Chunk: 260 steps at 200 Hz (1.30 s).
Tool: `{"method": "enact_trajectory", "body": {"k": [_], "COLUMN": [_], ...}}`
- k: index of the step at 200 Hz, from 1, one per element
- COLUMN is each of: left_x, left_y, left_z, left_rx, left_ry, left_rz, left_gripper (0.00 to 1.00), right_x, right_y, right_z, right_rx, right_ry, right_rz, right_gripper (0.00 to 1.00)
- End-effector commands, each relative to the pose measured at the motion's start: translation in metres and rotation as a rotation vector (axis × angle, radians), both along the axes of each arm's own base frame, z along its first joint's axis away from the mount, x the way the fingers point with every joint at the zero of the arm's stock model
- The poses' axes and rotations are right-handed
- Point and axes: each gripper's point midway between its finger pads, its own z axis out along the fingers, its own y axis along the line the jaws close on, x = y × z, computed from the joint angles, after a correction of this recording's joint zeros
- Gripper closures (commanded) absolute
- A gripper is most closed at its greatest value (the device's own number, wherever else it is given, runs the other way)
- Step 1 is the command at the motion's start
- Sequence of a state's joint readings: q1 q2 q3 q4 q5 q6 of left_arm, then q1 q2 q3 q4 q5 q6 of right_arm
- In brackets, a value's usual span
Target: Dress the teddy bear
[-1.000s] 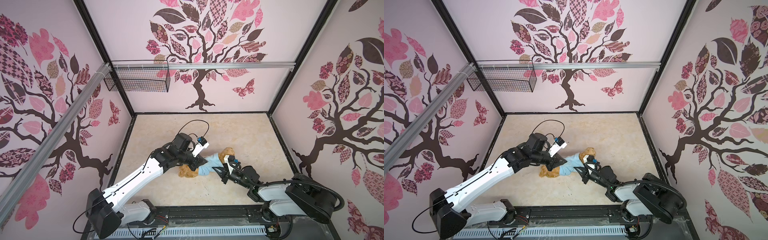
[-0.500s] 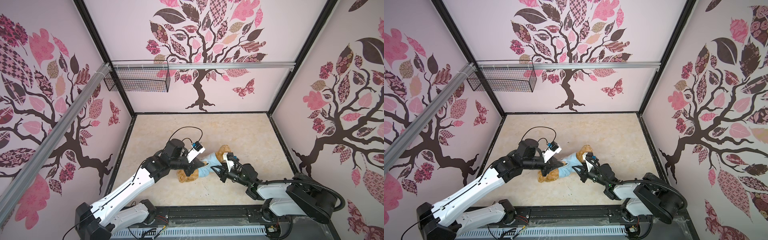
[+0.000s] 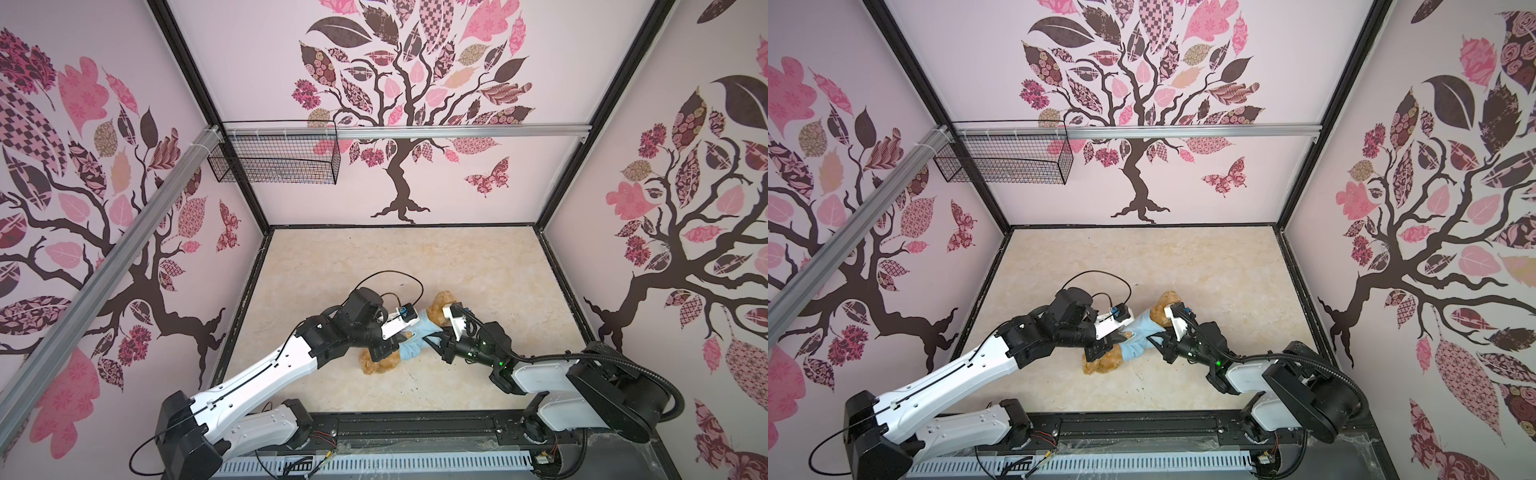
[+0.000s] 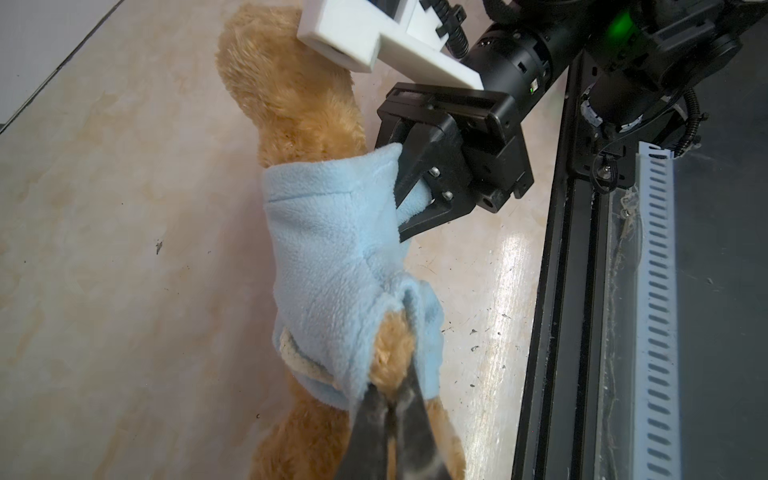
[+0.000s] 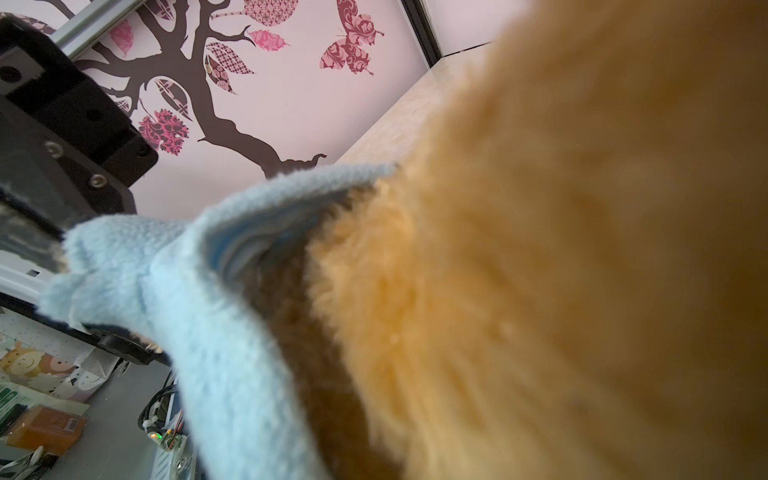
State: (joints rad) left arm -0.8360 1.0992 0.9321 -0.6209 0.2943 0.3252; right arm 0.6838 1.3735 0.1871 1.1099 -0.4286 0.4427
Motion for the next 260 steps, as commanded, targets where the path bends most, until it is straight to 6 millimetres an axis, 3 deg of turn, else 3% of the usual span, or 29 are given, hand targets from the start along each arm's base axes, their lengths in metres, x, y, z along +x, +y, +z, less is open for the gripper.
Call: {"method": "enact_trajectory", "body": {"k": [1,7,23,53,110,155,186,229,260], "left_x": [-0.015,-0.011,-0.002,0.011,0.036,0.031,0.034,0.044,0.048], "left_y": [0.000,-0.001,0.000,0.000,-0.008,-0.017,-0.026,-0.026,-0.025], "left_z": [0.027,0.036,0.056,0.070,0.052,0.031,0.030,0.017,0.021], "left_rx": [-0.111,-0.161,-0.261,-0.293,-0.147,-0.020,-0.010,0.052,0.024], "left_ry": [0.051,0.053,0.054,0.033,0.122,0.156,0.155,0.156,0.178], "left_rz": [-0.024,-0.005,0.048,0.109,0.203,0.161,0.147,0.177,0.206], "left_gripper": [0.89,0.81,0.72,0.70,0.77,0.80,0.82,0.84,0.84], "right_x": [0.022,0.018,0.008,-0.001,-0.021,-0.025,-0.027,-0.030,-0.030], "right_y": [-0.009,-0.008,-0.004,0.004,0.010,0.011,0.014,0.015,0.016], "right_z": [0.007,0.008,0.008,0.010,0.016,0.013,0.012,0.012,0.010], "right_rx": [-0.010,-0.020,-0.074,-0.137,-0.142,-0.164,-0.158,-0.153,-0.154], "right_ry": [-0.060,-0.095,-0.180,-0.269,-0.427,-0.452,-0.446,-0.442,-0.437], "right_rz": [-0.080,-0.065,-0.032,-0.003,0.047,0.067,0.077,0.087,0.090], "right_gripper": [1.00,1.00,1.00,1.00,1.00,1.00,1.00,1.00,1.00]}}
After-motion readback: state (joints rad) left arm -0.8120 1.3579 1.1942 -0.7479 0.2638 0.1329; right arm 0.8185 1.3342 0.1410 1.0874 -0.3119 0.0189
